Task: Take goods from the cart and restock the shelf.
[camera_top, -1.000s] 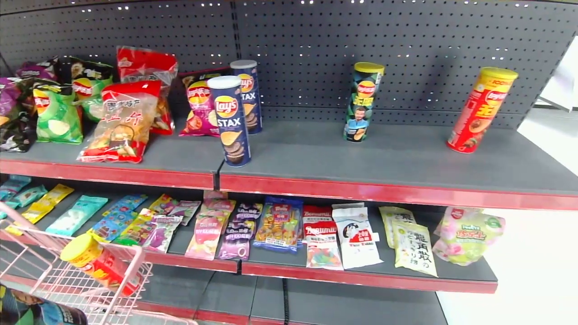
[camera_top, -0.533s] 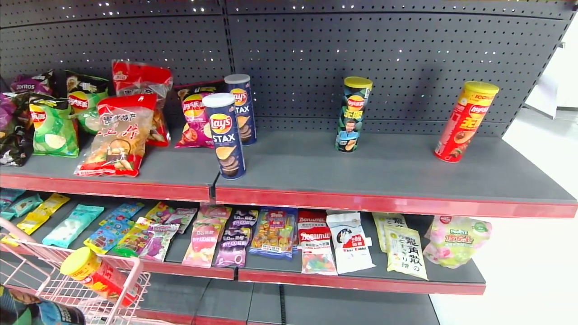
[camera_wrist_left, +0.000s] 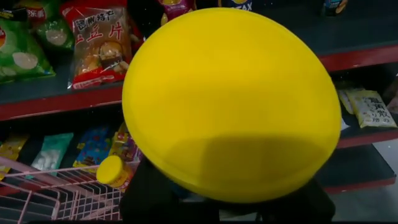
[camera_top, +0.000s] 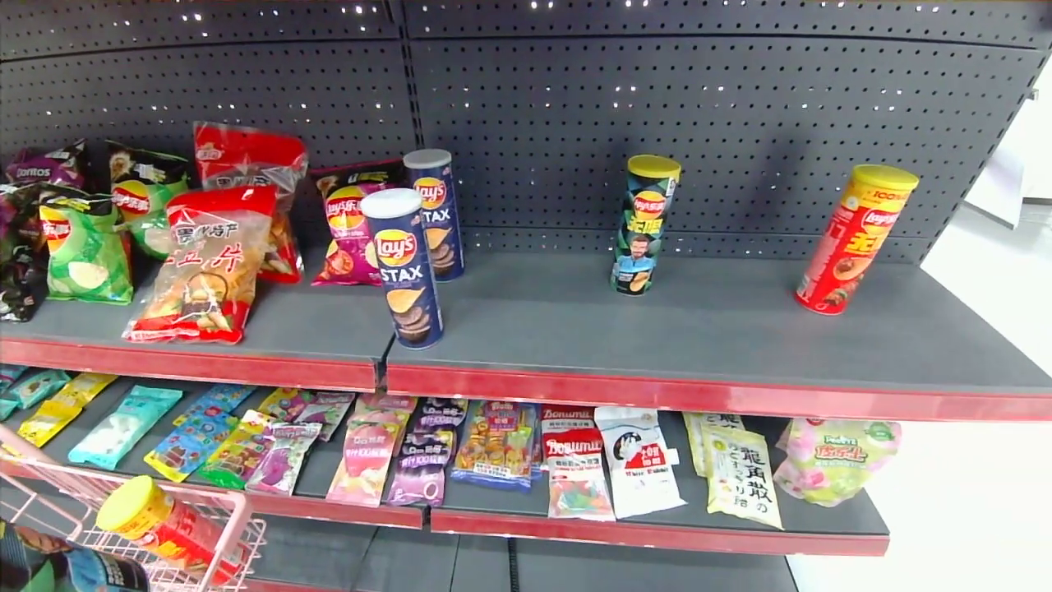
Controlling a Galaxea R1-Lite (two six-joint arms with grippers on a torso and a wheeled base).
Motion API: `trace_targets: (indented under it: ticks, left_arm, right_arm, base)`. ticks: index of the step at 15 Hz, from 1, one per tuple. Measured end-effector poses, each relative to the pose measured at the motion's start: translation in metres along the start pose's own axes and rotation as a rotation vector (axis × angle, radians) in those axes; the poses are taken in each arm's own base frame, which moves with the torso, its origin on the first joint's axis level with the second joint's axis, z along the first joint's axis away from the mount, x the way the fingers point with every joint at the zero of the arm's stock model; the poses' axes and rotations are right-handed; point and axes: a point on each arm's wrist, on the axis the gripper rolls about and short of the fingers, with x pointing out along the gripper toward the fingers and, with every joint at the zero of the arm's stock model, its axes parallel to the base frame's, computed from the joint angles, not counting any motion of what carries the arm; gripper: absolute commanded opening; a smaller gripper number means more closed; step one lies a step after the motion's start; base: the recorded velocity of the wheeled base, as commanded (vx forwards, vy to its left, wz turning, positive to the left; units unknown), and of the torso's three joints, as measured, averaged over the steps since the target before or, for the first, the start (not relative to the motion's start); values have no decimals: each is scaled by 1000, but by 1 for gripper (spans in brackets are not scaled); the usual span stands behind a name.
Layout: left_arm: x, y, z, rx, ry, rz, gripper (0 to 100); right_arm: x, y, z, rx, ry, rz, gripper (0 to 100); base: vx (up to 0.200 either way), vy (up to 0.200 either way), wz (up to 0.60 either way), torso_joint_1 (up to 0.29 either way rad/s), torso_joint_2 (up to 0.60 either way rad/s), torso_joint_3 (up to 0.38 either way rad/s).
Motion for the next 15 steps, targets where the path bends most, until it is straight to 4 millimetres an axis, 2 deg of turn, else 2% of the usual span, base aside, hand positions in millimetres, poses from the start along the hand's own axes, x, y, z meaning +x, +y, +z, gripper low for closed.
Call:
trace_targets:
  ticks: [6,12,14,15]
  left_arm:
    - [0,0,0,7,2,-1,0]
    - [-3,-1,-4,15,-8,-12,0]
    - [-5,-2,-12,24,-5,-14,0]
    - [-6,-3,-15,24,-4,-15,0]
  right_arm:
    - [0,0,0,0,-1,1,100]
    - [0,1,1,-27,-4,26,100]
    - [-2,2,17,-29,-34,74,100]
    - [-2,2,31,-14,-46,88,100]
  base:
    - [200,0,0,6,4,-2]
    - [0,0,0,0,0,0]
    - [0,0,0,0,0,0]
    - [0,0,0,0,0,0]
